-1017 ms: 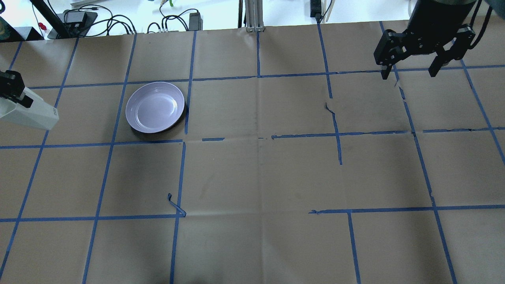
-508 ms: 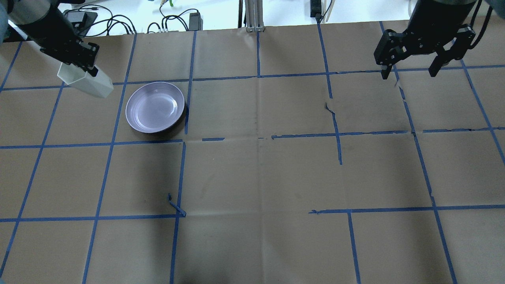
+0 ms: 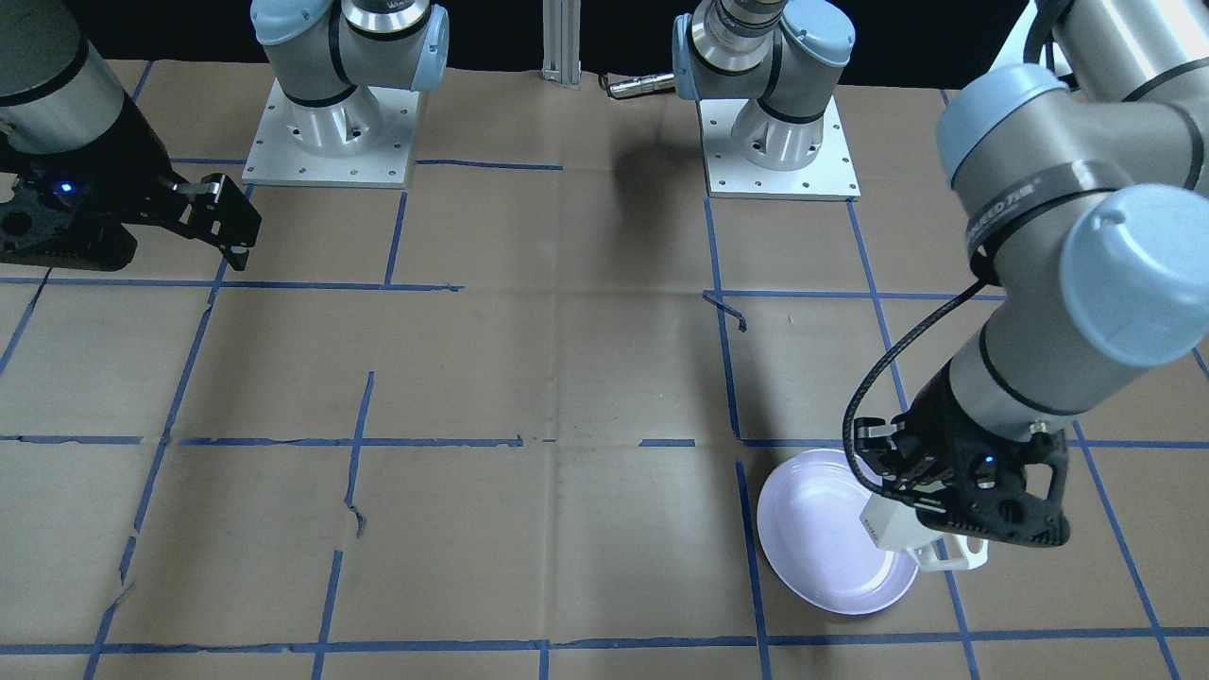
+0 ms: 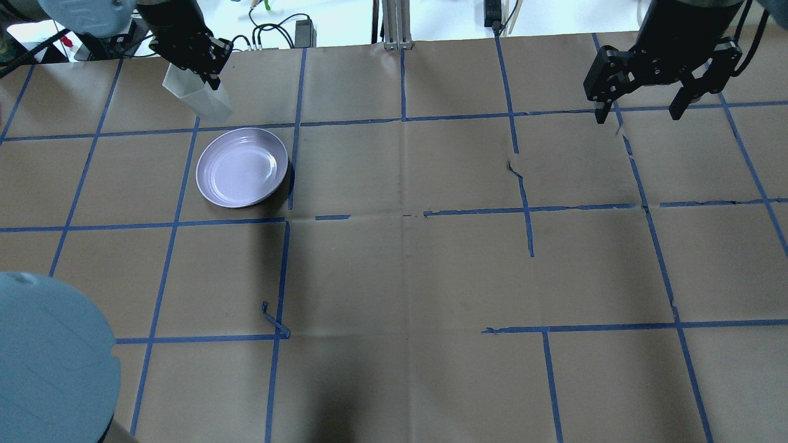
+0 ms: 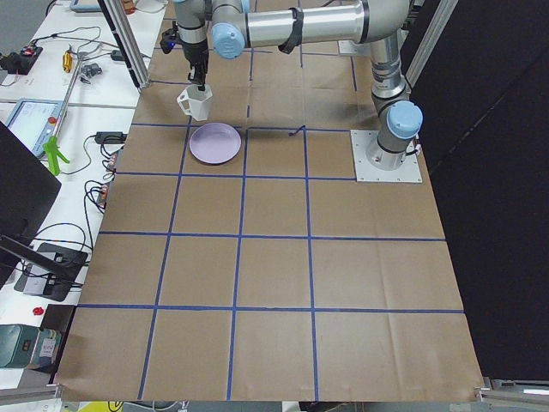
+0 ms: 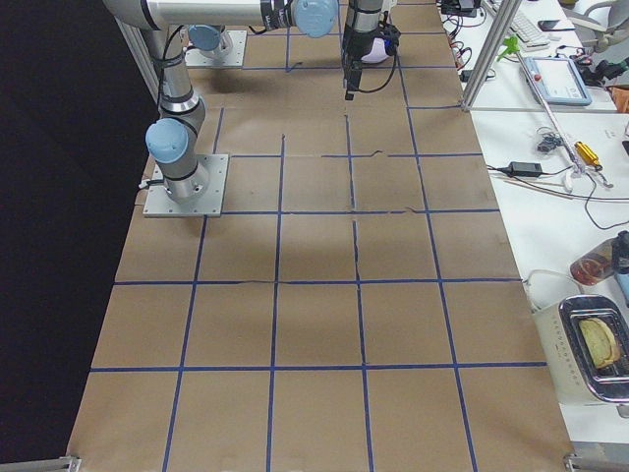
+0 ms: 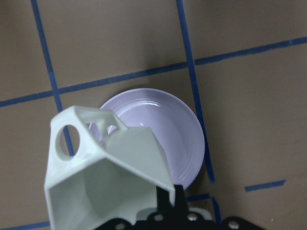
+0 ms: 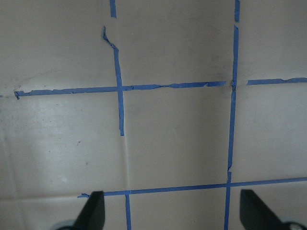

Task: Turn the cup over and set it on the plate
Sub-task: 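Lower the upright mug onto the plate with the left gripper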

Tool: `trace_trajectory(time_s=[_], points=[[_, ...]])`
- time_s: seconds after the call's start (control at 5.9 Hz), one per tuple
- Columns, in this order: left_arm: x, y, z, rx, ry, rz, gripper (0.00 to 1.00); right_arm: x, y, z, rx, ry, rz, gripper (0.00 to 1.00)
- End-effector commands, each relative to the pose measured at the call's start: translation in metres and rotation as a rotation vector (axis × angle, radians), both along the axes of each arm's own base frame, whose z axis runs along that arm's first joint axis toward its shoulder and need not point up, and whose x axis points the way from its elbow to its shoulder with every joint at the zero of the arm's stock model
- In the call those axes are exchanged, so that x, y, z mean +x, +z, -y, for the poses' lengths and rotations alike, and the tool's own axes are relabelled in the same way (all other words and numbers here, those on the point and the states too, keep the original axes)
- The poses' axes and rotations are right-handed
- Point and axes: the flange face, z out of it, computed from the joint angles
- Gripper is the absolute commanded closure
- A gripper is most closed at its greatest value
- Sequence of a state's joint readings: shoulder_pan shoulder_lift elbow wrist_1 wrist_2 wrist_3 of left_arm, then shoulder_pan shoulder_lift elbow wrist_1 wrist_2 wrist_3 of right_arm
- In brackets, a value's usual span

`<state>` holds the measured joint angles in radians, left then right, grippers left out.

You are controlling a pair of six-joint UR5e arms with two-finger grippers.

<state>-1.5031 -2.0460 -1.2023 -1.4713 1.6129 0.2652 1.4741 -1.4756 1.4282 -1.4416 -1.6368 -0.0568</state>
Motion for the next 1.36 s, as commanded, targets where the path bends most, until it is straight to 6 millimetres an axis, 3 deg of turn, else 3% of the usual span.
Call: trace_trajectory(time_s=[0.0,0.34,0.68,0.85,1.02,1.19], points=[[-0.007,-0.09,0.01,0.138,-0.006,-0.001,1.0,0.0,0.0,0.0,0.0,0.0,0.0,0.0],[-0.006,-0.133,0.004,0.209,-0.024,-0.006,1.0,0.0,0.0,0.0,0.0,0.0,0.0,0.0],[-0.006,-0.141,-0.004,0.233,-0.027,0.003,0.97,0.0,0.0,0.0,0.001,0.0,0.0,0.0],[-0.003,-0.138,-0.004,0.23,-0.031,0.035,0.64,0.0,0.0,0.0,0.001,0.0,0.0,0.0],[-0.002,-0.121,-0.002,0.199,-0.026,0.036,0.05,0.0,0.0,0.0,0.001,0.0,0.0,0.0],[-0.002,-0.084,-0.008,0.145,-0.026,0.046,0.01,0.0,0.0,0.0,0.001,0.0,0.0,0.0]])
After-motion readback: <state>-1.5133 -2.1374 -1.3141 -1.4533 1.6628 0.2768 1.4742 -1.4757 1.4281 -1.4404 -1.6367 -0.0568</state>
